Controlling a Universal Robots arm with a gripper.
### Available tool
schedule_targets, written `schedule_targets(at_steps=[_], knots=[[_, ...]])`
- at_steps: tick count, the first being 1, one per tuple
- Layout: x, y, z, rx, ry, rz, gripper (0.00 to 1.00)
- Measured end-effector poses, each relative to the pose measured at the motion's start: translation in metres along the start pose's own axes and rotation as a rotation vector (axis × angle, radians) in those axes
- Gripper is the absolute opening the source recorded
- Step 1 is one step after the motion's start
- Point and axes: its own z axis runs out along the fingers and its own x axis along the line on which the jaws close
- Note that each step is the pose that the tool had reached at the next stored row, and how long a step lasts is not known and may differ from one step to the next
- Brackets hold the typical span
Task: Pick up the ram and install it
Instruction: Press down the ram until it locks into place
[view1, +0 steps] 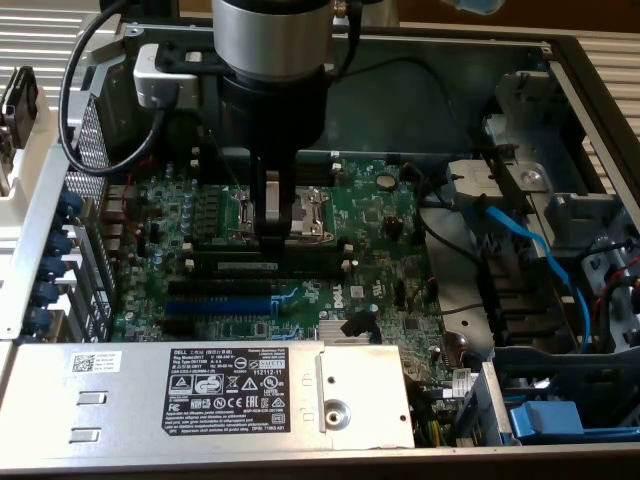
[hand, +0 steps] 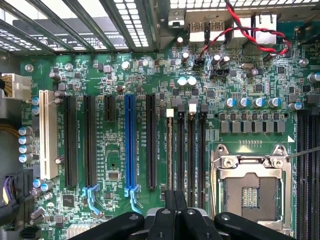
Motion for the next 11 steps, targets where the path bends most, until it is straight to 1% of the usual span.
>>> schedule_targets(at_steps=[9, 11], knots=[[-0.0002, 0.0086, -0.0001, 0.0088, -0.0003, 0.001, 0.10], [-0.0003, 0.0094, -0.0001, 0.0101, -0.0004, 0.001, 0.10]])
